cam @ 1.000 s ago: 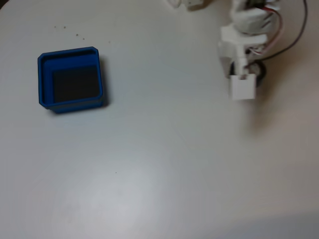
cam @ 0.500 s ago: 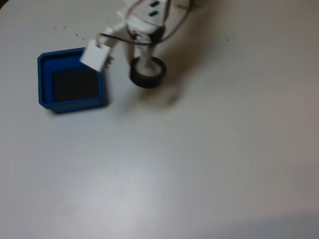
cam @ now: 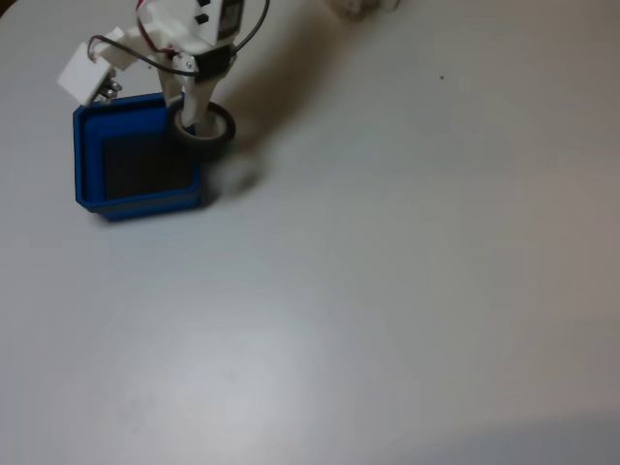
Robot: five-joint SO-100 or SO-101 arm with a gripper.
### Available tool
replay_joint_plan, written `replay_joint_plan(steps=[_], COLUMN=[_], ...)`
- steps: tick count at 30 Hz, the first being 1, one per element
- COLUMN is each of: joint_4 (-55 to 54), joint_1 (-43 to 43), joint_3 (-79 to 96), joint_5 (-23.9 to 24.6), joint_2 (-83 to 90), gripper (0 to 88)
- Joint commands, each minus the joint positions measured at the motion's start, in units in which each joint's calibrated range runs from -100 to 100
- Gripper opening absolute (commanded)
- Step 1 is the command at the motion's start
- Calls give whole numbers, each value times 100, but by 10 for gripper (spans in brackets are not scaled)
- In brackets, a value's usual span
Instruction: Pick the black tape roll and drop it in the blue box
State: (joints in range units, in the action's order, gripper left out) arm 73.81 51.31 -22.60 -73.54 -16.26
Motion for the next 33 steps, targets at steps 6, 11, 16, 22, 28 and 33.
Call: replay_joint_plan(steps=[6,11,16,22,28,33], joint_4=[-459,-508,-855,-978,-1102,-1358], joint_1=[257,404,580,765,804,863], joint_3=[-390,-426,-408,-426,-426,-417], joint_5=[-44,-44,-44,-44,-44,-44], joint_2=[-180,-180,-189,-264,-465,-540], gripper=[12,12,12,12,12,12])
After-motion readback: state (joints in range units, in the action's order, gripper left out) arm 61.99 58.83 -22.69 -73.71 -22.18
